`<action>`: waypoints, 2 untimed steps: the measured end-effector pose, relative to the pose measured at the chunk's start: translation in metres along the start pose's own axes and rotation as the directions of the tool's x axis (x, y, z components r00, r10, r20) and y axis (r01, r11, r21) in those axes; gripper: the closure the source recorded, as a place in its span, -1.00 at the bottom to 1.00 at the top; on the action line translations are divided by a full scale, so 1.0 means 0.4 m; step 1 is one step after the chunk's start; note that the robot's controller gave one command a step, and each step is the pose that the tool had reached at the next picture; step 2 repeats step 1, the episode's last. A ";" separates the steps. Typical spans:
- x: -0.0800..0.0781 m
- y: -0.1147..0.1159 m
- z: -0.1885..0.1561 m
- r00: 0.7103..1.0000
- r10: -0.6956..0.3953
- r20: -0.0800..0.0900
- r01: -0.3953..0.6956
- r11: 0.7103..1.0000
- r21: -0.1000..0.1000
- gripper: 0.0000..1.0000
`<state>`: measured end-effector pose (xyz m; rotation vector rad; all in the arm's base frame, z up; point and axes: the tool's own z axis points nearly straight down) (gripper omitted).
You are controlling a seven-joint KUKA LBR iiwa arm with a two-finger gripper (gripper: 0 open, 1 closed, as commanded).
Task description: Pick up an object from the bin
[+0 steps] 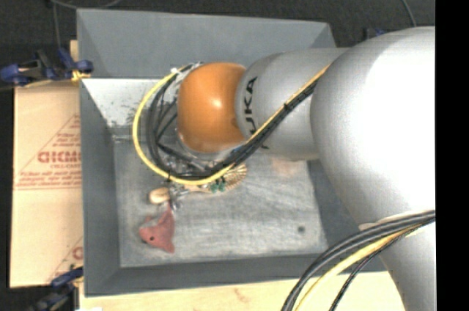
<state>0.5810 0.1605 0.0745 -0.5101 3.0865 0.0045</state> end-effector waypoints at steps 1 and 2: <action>-0.052 0.059 -0.443 1.000 -0.030 -0.002 0.030 1.000 0.002 1.00; -0.052 0.059 -0.443 1.000 -0.030 -0.002 0.030 1.000 0.002 1.00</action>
Offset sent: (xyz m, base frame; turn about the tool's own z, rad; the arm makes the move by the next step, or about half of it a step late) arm 0.0000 0.0000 0.0000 0.0000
